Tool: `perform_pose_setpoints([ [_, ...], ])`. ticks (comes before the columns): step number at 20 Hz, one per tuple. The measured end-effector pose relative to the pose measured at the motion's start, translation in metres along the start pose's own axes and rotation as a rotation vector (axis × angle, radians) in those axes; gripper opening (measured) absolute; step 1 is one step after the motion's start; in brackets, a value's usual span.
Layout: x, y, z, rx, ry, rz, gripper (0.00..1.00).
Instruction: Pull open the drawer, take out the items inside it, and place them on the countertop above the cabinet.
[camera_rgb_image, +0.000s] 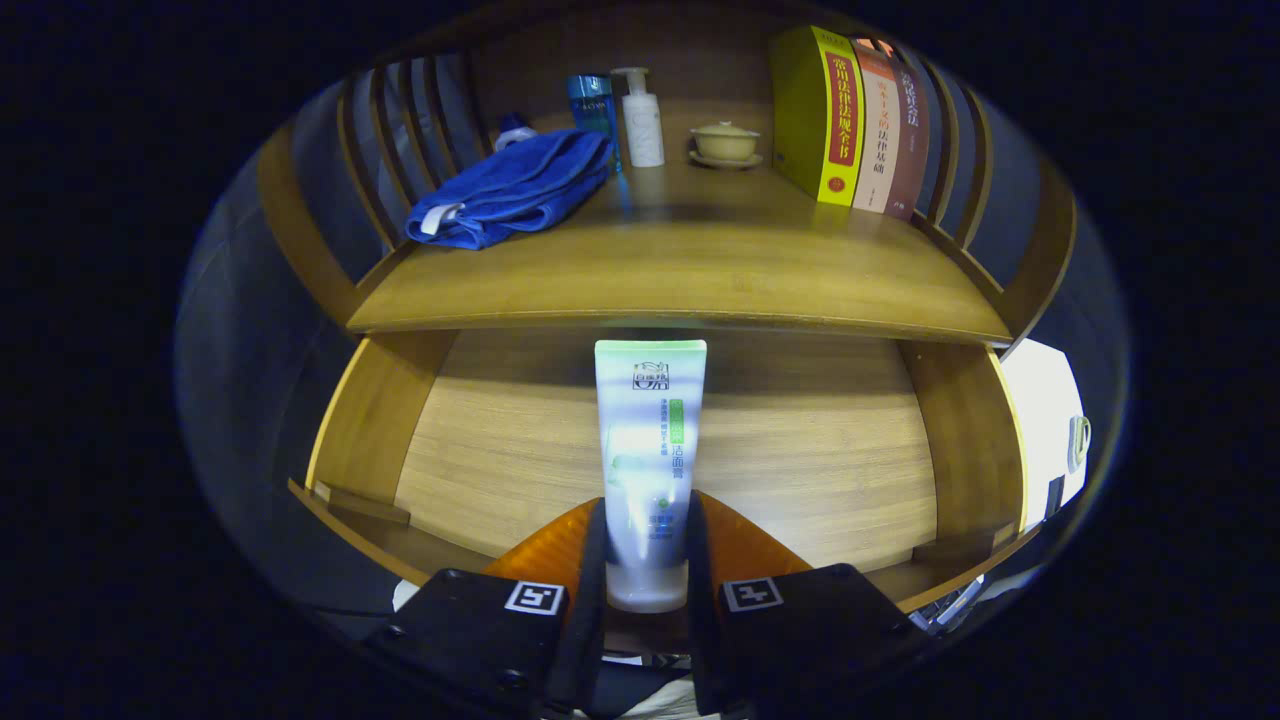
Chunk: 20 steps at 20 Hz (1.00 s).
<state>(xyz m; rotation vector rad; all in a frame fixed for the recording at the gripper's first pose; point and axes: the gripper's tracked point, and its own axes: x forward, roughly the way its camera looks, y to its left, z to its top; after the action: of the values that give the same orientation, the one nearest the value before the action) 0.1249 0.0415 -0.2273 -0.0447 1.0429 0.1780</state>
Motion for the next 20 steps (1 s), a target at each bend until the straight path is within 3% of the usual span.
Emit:
perform_pose_setpoints([
  [4,-0.023,0.004,0.014,-0.042,-0.1,-0.019,0.44],
  [11,-0.055,0.005,0.081,-0.062,-0.243,-0.023,0.44],
  [16,-0.025,-0.012,0.15,-0.013,-0.219,-0.072,0.44],
  [20,0.008,-0.011,0.173,0.004,-0.166,-0.086,0.44],
])
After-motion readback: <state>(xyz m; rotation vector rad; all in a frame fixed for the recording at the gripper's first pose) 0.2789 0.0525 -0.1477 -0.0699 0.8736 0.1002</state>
